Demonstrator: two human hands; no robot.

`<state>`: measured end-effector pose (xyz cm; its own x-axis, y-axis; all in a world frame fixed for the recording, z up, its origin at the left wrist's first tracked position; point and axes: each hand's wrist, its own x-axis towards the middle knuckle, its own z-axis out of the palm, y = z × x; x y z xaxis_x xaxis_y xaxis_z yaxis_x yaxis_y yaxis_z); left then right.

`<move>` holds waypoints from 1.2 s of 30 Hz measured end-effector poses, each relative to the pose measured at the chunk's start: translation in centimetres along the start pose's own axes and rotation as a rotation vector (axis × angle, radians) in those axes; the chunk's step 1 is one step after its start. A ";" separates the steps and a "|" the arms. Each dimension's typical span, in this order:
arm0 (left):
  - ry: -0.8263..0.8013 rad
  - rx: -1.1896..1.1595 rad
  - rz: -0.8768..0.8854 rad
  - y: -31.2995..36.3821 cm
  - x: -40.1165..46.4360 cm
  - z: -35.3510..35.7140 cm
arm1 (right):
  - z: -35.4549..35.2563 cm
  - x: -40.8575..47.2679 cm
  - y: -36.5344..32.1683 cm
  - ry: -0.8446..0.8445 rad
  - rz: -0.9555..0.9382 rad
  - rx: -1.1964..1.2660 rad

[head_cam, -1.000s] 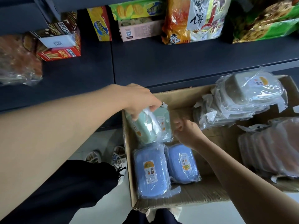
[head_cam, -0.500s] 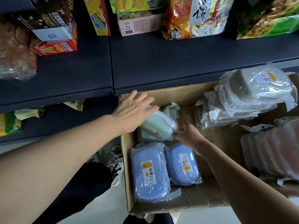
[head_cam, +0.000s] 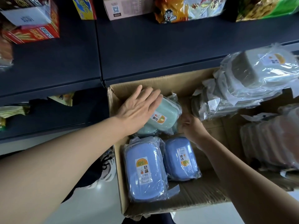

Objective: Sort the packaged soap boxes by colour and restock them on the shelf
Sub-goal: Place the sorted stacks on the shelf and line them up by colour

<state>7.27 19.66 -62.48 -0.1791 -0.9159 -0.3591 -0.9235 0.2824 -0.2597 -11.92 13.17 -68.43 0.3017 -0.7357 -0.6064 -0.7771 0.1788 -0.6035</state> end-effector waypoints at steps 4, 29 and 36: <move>-0.010 0.008 0.003 0.7 1.0 0.5 | 0.3 0.6 1.0 -0.012 -0.009 0.006; 0.206 -0.584 -0.522 -0.7 -4.7 -4.1 | 1.6 3.2 -1.0 -0.090 0.218 -0.036; 0.178 -0.705 -0.589 -0.1 -6.9 -7.9 | -1.8 -3.0 -2.5 0.014 0.135 -0.195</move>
<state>5.90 23.67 -52.93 0.3881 -0.9028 -0.1852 -0.8639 -0.4264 0.2681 -11.91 13.77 -64.13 0.1814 -0.7225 -0.6671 -0.9022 0.1477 -0.4053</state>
